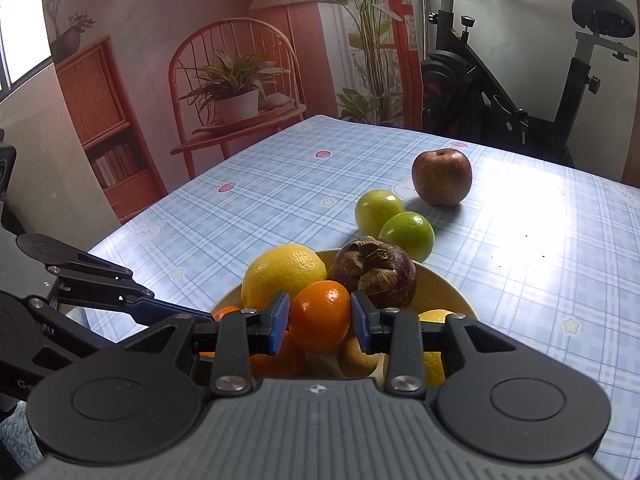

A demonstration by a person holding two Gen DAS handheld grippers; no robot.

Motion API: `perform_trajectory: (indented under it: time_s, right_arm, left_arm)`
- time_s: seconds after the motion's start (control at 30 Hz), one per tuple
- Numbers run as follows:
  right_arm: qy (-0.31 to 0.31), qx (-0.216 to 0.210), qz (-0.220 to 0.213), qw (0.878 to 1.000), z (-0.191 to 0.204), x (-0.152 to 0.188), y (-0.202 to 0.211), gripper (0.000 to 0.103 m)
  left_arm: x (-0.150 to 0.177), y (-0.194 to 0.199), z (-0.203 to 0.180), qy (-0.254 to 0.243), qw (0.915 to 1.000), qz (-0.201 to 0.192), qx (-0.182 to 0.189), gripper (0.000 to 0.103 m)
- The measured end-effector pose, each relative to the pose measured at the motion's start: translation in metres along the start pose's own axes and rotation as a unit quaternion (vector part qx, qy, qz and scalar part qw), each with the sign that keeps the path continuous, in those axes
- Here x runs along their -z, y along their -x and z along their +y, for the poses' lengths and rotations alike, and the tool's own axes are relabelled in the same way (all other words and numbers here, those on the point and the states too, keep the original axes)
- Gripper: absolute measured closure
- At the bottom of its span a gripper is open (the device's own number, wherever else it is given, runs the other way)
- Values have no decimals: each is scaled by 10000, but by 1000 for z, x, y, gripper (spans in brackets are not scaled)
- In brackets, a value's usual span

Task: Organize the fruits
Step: 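Carry both small oranges onto the plate and open both grippers, then move both grippers to the green apples and close the right gripper on one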

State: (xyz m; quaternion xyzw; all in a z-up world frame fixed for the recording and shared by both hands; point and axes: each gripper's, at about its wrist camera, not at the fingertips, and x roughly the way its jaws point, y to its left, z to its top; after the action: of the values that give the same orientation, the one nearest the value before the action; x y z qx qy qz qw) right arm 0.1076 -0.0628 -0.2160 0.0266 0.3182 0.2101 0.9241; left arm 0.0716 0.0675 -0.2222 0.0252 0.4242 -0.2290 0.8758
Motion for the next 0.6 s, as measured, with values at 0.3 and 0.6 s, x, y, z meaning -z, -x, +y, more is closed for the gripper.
perform_trajectory:
  time_s: [0.3, 0.6]
  right_arm:
    - [-4, 7, 25, 10000, 2, -1, 1, 66]
    - [-113, 26, -244, 9996, 0, -3, 15, 65]
  left_arm:
    - [-1, 4, 3, 105, 9999, -55, 2, 60]
    - [-4, 10, 4, 233, 9996, -175, 39, 60]
